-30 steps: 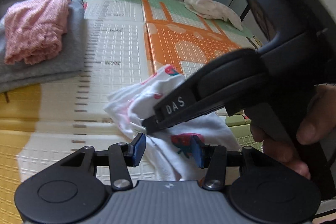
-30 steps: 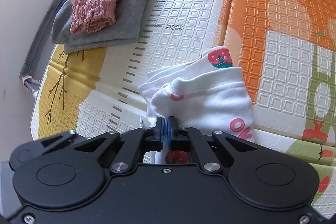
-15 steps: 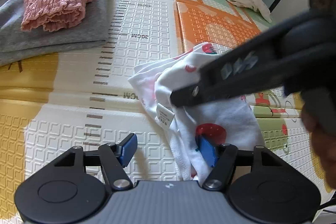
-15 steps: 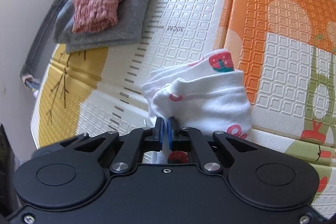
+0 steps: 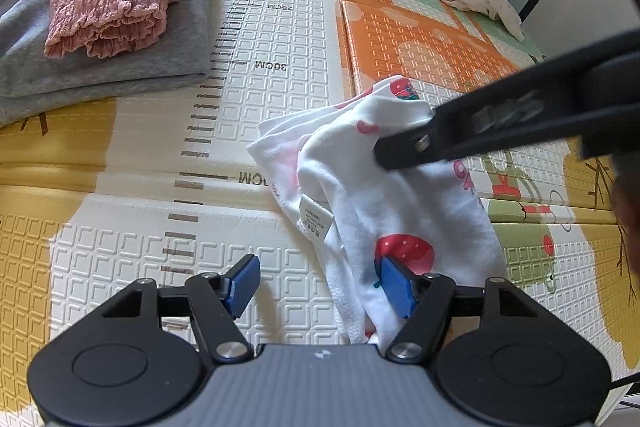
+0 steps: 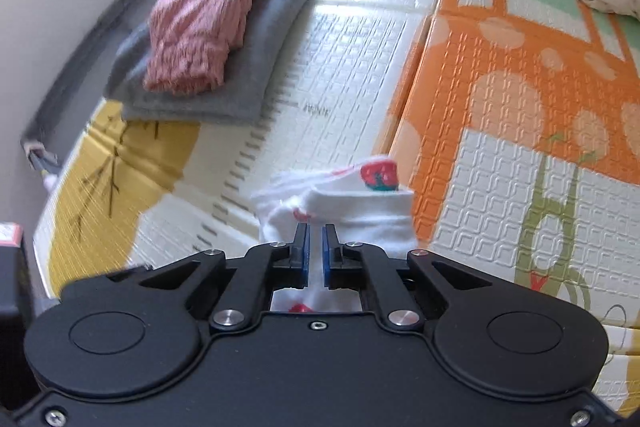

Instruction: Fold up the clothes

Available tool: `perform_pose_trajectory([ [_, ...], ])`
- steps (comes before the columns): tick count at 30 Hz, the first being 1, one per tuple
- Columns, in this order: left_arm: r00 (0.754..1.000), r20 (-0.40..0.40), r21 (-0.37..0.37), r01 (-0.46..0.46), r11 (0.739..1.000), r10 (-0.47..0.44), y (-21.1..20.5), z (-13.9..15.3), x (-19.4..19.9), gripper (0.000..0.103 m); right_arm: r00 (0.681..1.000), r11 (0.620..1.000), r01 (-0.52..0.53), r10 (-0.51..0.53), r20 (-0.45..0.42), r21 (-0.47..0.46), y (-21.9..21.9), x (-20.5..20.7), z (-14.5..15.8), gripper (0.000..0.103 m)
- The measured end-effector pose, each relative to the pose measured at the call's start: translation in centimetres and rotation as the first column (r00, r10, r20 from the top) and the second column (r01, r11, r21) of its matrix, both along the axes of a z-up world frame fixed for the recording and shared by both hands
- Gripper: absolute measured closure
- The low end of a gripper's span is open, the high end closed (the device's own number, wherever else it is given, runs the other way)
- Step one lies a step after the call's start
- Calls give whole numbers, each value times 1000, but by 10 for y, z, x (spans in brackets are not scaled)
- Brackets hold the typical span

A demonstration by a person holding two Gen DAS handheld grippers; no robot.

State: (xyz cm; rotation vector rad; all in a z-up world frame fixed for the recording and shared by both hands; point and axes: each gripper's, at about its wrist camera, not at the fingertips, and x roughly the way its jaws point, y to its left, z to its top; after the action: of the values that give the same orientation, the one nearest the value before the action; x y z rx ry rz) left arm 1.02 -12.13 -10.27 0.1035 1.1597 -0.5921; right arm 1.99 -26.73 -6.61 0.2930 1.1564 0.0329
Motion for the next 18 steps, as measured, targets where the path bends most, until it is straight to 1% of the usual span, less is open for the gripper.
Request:
perform_pose_trajectory([
  [3, 1000, -2, 1, -3, 1000, 3, 1, -1, -1, 33, 999, 1000, -8, 7, -36, -26, 6, 9, -14, 98],
  [9, 1000, 5, 7, -17, 1000, 17, 2, -1, -2, 32, 997, 998, -13, 9, -71, -64, 12, 30, -31, 100],
  [18, 1000, 16, 17, -5, 1000, 5, 2, -1, -6, 32, 989, 995, 90, -85, -118, 37, -7, 42, -37, 103],
])
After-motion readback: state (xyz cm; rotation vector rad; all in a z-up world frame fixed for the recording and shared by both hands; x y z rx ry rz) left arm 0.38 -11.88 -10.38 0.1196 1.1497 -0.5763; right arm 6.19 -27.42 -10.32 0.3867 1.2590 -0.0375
